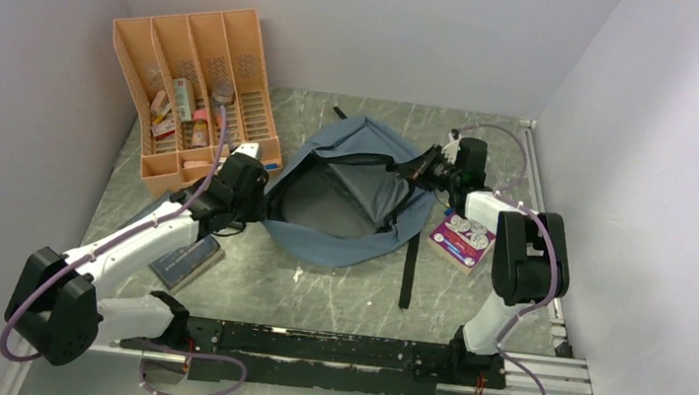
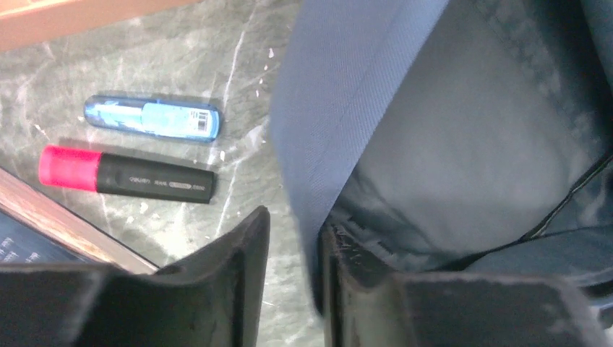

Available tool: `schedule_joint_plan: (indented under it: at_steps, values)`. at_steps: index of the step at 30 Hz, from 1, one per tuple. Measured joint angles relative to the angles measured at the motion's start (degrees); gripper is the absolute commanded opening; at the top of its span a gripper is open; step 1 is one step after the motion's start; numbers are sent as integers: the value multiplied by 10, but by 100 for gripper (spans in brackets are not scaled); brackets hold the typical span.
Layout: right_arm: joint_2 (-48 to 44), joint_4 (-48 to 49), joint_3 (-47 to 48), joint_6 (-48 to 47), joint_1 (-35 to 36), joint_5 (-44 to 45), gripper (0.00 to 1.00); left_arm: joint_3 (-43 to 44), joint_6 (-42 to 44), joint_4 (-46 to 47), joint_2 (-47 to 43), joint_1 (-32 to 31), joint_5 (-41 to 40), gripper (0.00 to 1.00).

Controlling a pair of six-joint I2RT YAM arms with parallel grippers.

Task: Pack the student bag
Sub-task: Unzip the student bag at the center of the board.

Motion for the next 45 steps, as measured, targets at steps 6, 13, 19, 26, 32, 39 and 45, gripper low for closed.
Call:
schedule_joint_plan:
  at_steps: [6,13,19,26,32,39,45]
  values:
    - [44,0,-1,-4,-5,1,0,17,26,-7,0,3,28,76]
    - [48,-8,-2,-19,-8,5,5,142,61,-1,1,4,53,58]
    - [49,-18,-2,-31,-8,14,8,198,89,78,66,-17,131,39]
    - [49,-18,-2,-35,-8,15,10,229,112,137,235,-130,177,20]
    - [48,-19,-2,-39,-8,16,15,240,108,164,331,-148,176,18]
    - [28,-34,-9,-50,-8,28,29,333,106,179,407,-139,132,16]
    - [-35,-74,-14,-71,-8,70,48,401,108,201,461,-118,110,14]
